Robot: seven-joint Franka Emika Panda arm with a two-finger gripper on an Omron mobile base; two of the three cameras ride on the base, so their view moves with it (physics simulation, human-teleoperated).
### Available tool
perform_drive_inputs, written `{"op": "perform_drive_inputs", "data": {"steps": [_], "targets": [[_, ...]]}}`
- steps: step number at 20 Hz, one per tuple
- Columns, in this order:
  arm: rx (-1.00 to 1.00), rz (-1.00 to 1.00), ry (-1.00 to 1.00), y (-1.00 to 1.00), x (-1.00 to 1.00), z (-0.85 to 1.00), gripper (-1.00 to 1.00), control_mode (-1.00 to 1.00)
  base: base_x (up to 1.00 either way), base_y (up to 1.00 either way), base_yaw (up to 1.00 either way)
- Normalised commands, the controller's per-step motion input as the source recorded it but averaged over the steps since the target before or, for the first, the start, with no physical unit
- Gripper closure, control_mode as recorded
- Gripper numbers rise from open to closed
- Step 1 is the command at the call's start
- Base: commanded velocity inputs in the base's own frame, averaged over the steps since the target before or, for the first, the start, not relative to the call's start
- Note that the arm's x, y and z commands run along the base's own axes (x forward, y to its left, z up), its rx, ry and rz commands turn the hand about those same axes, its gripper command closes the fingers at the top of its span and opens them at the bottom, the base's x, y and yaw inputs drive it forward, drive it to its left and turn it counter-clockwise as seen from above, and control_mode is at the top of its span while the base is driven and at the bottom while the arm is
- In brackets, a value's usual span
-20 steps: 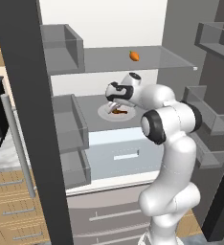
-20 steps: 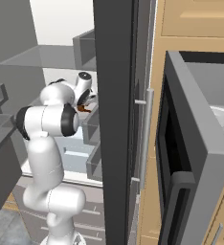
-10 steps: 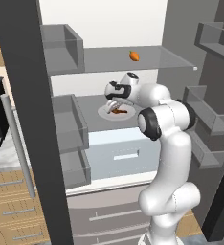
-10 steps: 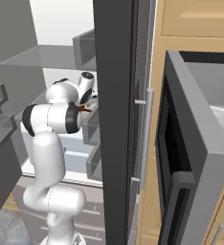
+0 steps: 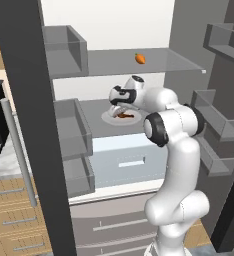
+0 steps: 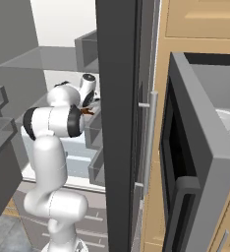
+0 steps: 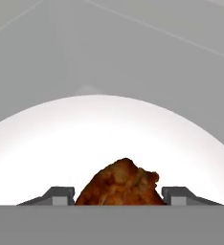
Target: Transport the chicken drumstick from the fridge to the microwave and turn on the microwave.
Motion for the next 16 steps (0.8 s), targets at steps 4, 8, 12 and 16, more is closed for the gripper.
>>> {"op": "perform_drive_inputs", "data": {"steps": [4, 8, 12, 16], "targets": [[0.0, -0.16, -0.11, 0.0, -0.58, -0.69, 1.0, -1.0, 0.0, 0.0, 0.0], [0.01, -0.18, -0.19, 0.0, -0.69, -0.42, 1.0, -1.0, 0.0, 0.0, 0.0], [0.07, -0.12, -0.16, 0.0, -0.43, 0.06, 1.0, -1.0, 0.0, 0.0, 0.0], [0.12, -0.03, -0.03, -0.02, -0.03, 0.46, 1.0, -1.0, 0.0, 0.0, 0.0]]}}
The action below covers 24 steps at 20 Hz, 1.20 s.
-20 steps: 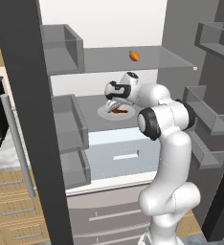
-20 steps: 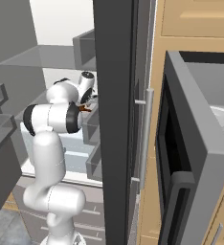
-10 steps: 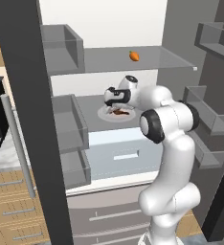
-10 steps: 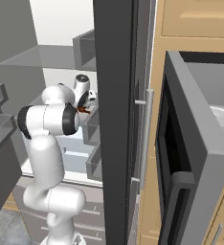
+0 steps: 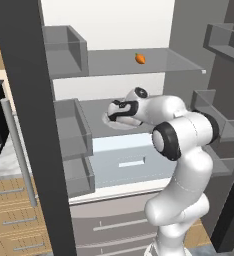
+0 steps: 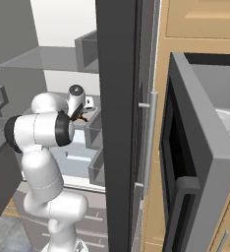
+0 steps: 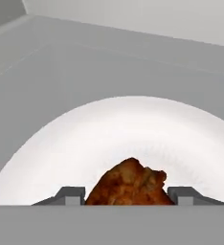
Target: Transport the chicken drumstick from the fridge to the microwave and turn on the microwave.
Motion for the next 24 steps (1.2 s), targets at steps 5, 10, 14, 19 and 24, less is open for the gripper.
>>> {"op": "perform_drive_inputs", "data": {"steps": [5, 10, 14, 19, 24], "targets": [[0.06, 0.01, 0.02, -0.15, 0.0, 0.81, 1.0, -1.0, 0.0, 0.0, 0.0], [0.0, -0.01, 0.26, -0.28, -0.09, 0.6, 1.0, -1.0, 0.0, 0.0, 0.0], [0.0, -0.27, 0.18, -0.3, -0.42, 0.17, 1.0, -1.0, 0.0, 0.0, 0.0], [0.02, -0.45, 0.0, -0.14, -0.68, 0.0, 1.0, -1.0, 0.0, 0.0, 0.0], [0.06, -0.4, 0.0, -0.07, -0.86, 0.18, 1.0, -1.0, 0.0, 0.0, 0.0]]}}
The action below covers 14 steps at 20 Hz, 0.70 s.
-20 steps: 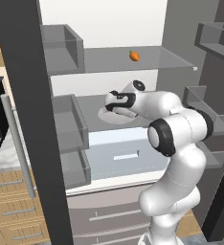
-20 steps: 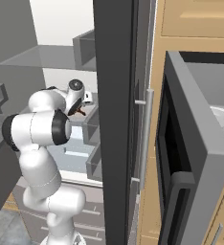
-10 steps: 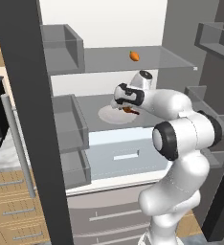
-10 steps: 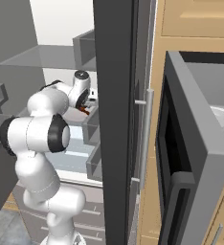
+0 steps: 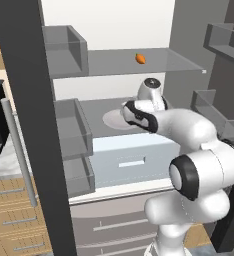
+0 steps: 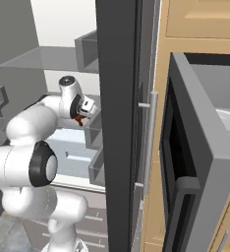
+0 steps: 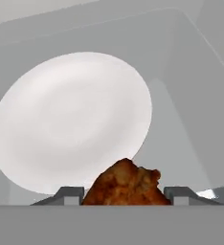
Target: Transport the chicken drumstick from the fridge to the microwave and turn on the microwave.
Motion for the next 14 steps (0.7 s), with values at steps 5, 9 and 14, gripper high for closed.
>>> {"op": "perform_drive_inputs", "data": {"steps": [5, 9, 14], "targets": [[0.06, -0.29, 0.08, 0.0, -0.77, 0.42, 1.0, -1.0, 0.0, 0.0, 0.0], [0.08, -0.24, 0.06, -0.09, -0.83, 0.25, 1.0, -1.0, 0.0, 0.0, 0.0], [0.12, -0.18, 0.0, -0.19, -0.88, 0.01, 1.0, -1.0, 0.0, 0.0, 0.0]]}}
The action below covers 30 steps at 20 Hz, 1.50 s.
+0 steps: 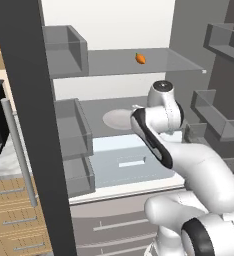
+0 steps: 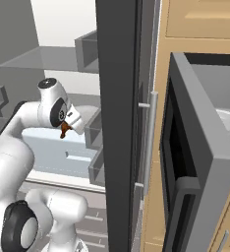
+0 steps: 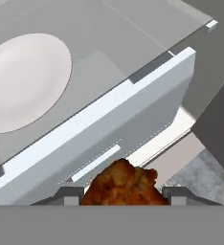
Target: Transport the chicken drumstick from the fridge to the microwave and turn on the microwave.
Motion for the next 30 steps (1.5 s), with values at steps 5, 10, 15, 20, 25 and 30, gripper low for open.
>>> {"op": "perform_drive_inputs", "data": {"steps": [5, 10, 15, 20, 25, 30], "targets": [[0.07, -0.16, 0.0, -0.25, -0.72, 0.0, 1.0, -1.0, 0.0, 0.0, 0.0], [0.01, -0.07, 0.0, -0.03, -0.24, 0.0, 1.0, -1.0, 0.0, 0.0, 0.0], [0.0, -0.02, 0.0, 0.0, -0.11, 0.01, 1.0, -1.0, 0.0, 0.0, 0.0], [0.0, 0.0, 0.0, 0.0, -0.04, 0.09, 1.0, -1.0, 0.0, 0.0, 0.0], [0.0, 0.0, 0.0, 0.0, 0.0, 0.01, 1.0, -1.0, 0.0, 0.0, 0.0], [0.0, 0.0, 0.0, 0.0, 0.0, 0.01, 1.0, -1.0, 0.0, 0.0, 0.0]]}}
